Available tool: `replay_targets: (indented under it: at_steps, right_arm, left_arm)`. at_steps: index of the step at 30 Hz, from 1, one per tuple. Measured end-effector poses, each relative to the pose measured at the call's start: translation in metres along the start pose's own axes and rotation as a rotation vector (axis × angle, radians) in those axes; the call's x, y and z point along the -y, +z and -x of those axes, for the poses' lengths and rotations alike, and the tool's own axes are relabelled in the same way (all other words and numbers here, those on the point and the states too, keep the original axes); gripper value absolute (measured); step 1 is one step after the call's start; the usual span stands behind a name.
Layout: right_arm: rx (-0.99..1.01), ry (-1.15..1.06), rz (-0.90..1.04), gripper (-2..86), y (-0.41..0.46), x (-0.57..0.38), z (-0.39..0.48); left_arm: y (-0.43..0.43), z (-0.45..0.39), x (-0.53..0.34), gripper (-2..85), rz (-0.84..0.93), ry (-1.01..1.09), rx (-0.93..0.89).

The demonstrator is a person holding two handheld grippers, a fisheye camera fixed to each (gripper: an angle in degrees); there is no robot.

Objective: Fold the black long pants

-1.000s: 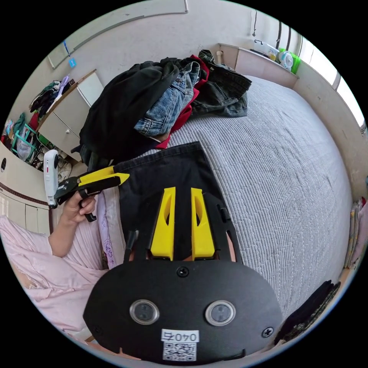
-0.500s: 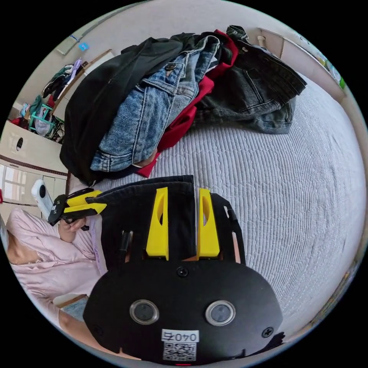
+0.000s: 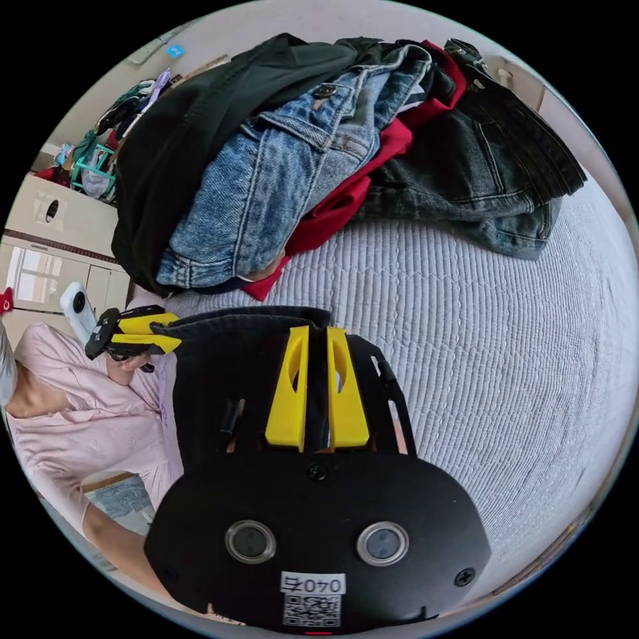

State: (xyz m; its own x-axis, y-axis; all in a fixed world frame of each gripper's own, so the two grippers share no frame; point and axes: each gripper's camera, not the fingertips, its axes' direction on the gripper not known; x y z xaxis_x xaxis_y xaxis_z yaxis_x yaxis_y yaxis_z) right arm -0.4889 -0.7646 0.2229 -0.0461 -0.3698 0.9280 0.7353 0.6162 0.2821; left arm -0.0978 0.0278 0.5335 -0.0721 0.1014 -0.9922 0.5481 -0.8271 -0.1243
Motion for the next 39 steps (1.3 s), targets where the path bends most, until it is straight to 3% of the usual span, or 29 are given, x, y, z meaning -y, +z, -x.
replay_targets:
  at_steps: [8, 16, 25, 31, 39]
  right_arm:
    - [0.083, -0.031, -0.245, 4.2, -0.109, -0.119, 0.039]
    - [0.152, 0.056, -0.558, 4.1, -0.198, -0.365, 0.100]
    - [0.240, 0.321, -0.819, 4.1, -0.155, -0.604, 0.127]
    - [0.313, 0.452, -0.920, 4.1, -0.108, -0.678, 0.121]
    - [0.305, 0.440, -0.986, 4.3, -0.102, -0.718, 0.144]
  left_arm:
    - [-0.082, -0.090, 0.009, -0.1, -0.131, 0.393, -0.188]
    - [-0.142, -0.242, 0.020, -0.3, -0.068, 0.732, -0.369]
    - [-0.138, -0.439, -0.020, -0.3, 0.072, 1.031, -0.406]
    - [-0.110, -0.529, -0.042, -0.2, 0.161, 1.139, -0.336]
    - [-0.111, -0.605, -0.040, 0.1, 0.211, 1.207, -0.371]
